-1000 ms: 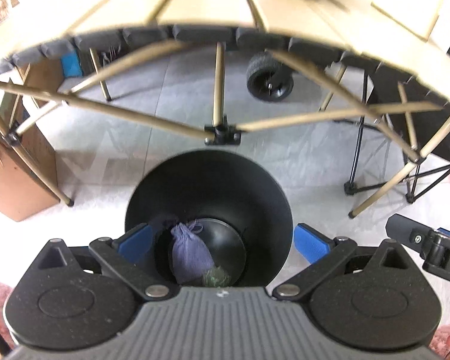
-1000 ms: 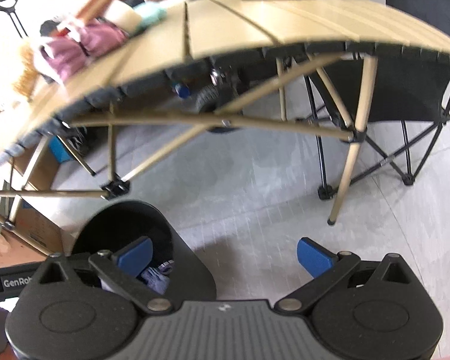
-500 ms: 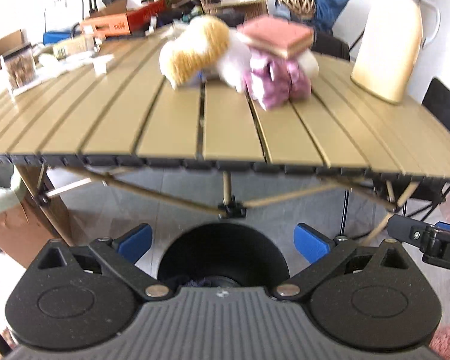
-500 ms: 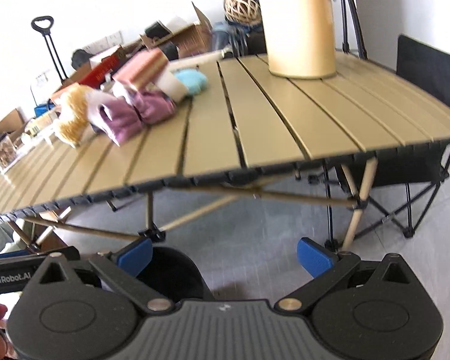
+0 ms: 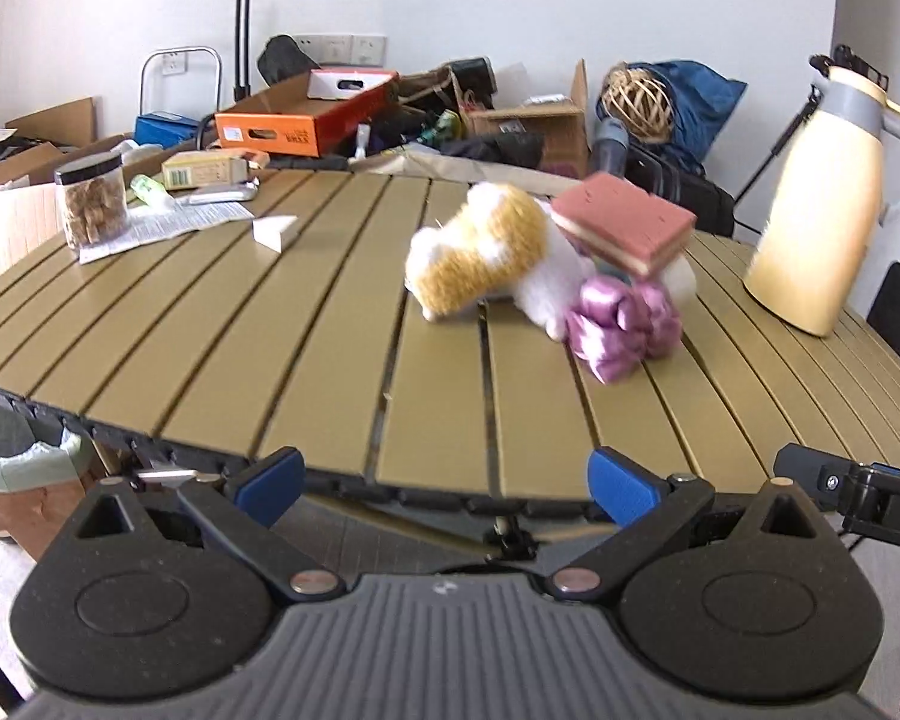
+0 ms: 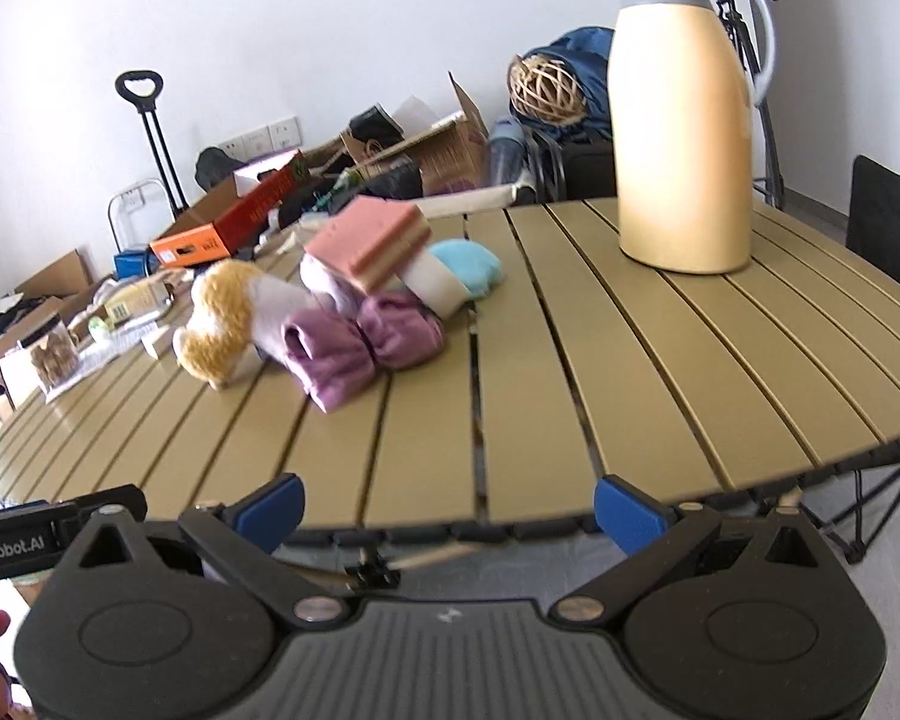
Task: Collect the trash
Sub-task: 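Move both tools toward the pile of items on the table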
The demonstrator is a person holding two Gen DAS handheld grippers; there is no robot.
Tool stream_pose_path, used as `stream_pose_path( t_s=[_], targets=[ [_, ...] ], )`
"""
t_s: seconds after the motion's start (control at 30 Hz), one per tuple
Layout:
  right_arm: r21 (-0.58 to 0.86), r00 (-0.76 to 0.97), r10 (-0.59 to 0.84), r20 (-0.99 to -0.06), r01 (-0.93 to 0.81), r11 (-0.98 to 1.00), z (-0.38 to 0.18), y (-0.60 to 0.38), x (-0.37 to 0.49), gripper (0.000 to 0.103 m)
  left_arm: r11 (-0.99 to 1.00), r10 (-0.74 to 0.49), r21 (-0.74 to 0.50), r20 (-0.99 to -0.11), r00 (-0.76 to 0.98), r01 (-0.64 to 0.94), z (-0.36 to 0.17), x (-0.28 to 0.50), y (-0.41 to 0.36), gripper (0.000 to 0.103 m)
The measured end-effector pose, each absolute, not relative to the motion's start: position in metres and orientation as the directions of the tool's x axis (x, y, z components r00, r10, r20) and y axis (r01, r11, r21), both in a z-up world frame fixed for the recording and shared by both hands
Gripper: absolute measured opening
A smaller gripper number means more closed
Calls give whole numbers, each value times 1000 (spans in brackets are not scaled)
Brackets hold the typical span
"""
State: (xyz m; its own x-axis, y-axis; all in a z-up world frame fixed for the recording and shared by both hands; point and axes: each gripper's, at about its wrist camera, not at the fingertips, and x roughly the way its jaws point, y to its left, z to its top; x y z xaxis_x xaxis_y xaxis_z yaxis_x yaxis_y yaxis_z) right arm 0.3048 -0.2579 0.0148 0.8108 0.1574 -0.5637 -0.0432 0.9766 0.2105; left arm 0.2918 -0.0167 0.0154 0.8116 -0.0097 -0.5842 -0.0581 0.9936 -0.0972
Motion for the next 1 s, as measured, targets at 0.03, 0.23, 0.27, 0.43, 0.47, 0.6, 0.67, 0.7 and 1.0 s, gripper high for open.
stream_pose_path(
  t_s=[0.03,0.23,0.27,0.43,0.47,0.6,0.67,0.7,1.0],
  targets=[
    [212,814,161,-559,-47,976,15,-256,309,103,993,-7,-100,-582,813,-63,16,295,-13,103],
    [225,834,180,-522,-69,972,16,-241,338,103,988,31,-108,-565,825,-111,20,316,10,103],
    [226,836,182,-517,-72,971,15,-237,345,103,986,40,-110,-557,829,-122,21,320,15,103],
    [202,846,180,-501,-88,975,11,-221,374,103,977,100,-107,-525,845,-182,28,345,41,103],
    [195,849,176,-498,-88,977,10,-217,378,103,975,110,-106,-524,844,-193,29,350,45,103],
    [177,845,163,-509,-82,981,4,-208,398,103,970,140,-98,-527,838,-224,31,375,64,103],
    [182,842,163,-514,-79,980,0,-205,407,103,967,150,-98,-529,835,-235,32,387,72,103],
    [184,841,163,-516,-76,980,-2,-203,411,103,966,154,-97,-530,834,-240,33,393,76,103],
    [190,831,141,-538,-44,981,-14,-190,443,103,971,169,-55,-530,831,-233,37,437,91,103]
  ],
)
